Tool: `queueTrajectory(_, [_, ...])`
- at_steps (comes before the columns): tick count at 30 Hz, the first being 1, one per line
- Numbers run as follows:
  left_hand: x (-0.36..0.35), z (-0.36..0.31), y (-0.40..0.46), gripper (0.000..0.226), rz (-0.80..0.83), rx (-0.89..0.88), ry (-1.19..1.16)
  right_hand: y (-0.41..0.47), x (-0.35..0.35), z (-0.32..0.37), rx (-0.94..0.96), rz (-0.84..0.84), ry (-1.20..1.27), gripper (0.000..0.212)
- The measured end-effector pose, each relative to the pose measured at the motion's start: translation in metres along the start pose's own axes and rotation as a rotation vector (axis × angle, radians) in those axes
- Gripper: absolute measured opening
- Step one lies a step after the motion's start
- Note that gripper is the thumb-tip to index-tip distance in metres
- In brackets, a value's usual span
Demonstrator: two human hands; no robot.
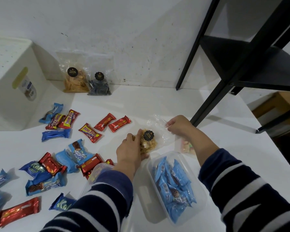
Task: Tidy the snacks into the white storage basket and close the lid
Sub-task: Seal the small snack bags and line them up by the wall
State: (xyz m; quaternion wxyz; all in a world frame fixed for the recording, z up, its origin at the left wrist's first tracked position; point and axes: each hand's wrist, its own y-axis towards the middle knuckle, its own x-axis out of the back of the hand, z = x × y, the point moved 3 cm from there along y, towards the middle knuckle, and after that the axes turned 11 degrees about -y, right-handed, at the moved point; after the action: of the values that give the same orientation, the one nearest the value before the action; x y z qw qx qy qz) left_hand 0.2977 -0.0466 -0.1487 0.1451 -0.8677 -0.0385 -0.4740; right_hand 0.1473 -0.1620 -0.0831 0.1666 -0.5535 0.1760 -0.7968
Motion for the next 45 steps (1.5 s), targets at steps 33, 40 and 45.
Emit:
queueTrajectory(33, [0.041,-0.039,0.017,0.02,-0.086,0.221,-1.142,-0.039,-0.017,0.013,0.195,-0.235,0.275,0.018])
queueTrajectory(40, [0.045,-0.036,0.013,0.02,-0.072,0.232,-1.112,-0.037,-0.019,0.028,0.131,-0.199,-0.07,0.023])
queueTrajectory(45, [0.044,-0.029,0.012,0.019,-0.124,0.181,-0.982,-0.034,-0.022,0.037,0.142,-0.185,-0.164,0.016])
